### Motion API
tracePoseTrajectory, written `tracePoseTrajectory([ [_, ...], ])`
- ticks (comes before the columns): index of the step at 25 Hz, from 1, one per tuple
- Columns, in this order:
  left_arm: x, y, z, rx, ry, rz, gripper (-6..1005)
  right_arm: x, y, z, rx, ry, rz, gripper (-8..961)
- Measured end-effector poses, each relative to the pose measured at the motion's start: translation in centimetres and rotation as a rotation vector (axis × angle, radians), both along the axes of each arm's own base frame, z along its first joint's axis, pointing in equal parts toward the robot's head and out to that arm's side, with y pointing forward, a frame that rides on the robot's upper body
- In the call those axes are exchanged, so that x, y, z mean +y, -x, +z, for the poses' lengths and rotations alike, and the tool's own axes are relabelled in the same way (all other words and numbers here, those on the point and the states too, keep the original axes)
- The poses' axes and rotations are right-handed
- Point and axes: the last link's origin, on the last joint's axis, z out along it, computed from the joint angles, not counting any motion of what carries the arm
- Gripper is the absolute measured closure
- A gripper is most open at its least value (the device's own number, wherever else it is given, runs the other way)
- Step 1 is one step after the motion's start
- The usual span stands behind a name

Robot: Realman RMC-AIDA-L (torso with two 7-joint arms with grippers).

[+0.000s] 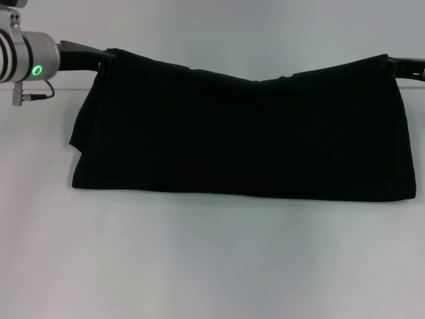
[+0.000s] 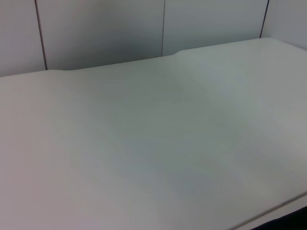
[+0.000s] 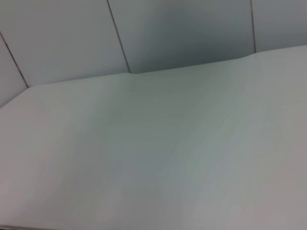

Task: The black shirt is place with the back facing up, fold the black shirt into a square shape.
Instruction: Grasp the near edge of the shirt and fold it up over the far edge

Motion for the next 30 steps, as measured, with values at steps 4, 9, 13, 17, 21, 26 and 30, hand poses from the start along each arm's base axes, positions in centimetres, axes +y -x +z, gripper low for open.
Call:
tracePoseTrajectory([
  [4, 0.1, -0.2, -0.1, 0.011, -0.003, -0.010, 986, 0.0, -0.2, -0.3, 0.004, -0.004, -0.015, 917],
  [9, 0.4, -0.5, -0.7, 0.018, -0.012, -0.022, 986, 0.0, -0.6, -1.0, 0.002, -0.010, -0.041, 917],
  [13, 0.6, -0.9, -1.3, 0.024, -0.003, -0.032, 986, 0.0, -0.7, -1.1, -0.005, -0.018, -0.054, 917],
  [17, 0.7, -1.2, -1.4, 0.024, -0.008, -0.036, 985, 0.1, -0.8, -1.1, -0.008, -0.024, -0.057, 917],
  [21, 0.7, -1.2, -1.3, 0.019, -0.011, -0.037, 985, 0.1, -0.8, -1.1, -0.008, -0.027, -0.060, 917],
  [26, 0.8, -1.2, -1.3, 0.023, -0.021, -0.036, 985, 0.1, -0.8, -1.2, -0.008, -0.023, -0.060, 918],
  [30, 1.0, -1.4, -1.5, 0.026, -0.032, -0.036, 985, 0.0, -0.7, -1.6, -0.002, -0.015, -0.062, 919],
])
